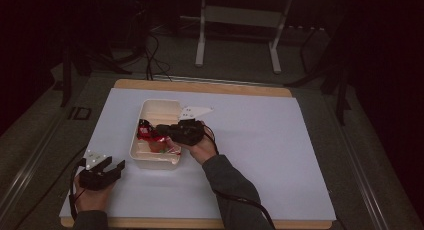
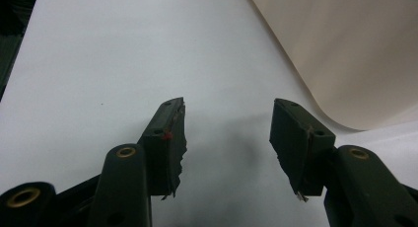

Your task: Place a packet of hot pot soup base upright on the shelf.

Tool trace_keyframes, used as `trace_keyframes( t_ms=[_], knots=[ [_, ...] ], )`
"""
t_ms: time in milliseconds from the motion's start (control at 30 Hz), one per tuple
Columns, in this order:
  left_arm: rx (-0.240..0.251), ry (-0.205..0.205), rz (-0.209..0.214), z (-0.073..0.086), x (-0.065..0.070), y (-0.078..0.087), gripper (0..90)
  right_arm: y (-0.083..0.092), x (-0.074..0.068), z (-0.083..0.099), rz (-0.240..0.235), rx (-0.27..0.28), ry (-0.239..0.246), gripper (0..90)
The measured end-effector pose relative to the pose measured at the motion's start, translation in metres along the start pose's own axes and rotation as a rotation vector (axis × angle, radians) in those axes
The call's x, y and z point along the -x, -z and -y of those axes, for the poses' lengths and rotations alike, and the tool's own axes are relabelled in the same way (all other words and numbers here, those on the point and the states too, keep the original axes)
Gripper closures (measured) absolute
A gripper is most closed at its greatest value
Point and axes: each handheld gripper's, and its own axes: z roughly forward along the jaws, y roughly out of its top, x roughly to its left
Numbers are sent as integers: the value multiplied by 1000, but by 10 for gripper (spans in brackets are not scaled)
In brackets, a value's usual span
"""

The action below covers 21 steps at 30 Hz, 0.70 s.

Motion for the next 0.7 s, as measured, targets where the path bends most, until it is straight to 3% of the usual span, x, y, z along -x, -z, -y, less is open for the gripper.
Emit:
trace_keyframes(
  t_ms=[333,600,700],
  knots=[
    [0,0,0,0,0,0,477,7,0,9,13,4,6,889],
    [0,0,-2,0,0,0,476,16,3,20,21,7,-23,889],
    [2,1,-1,0,0,0,476,17,-1,20,31,-9,3,889]
  ],
)
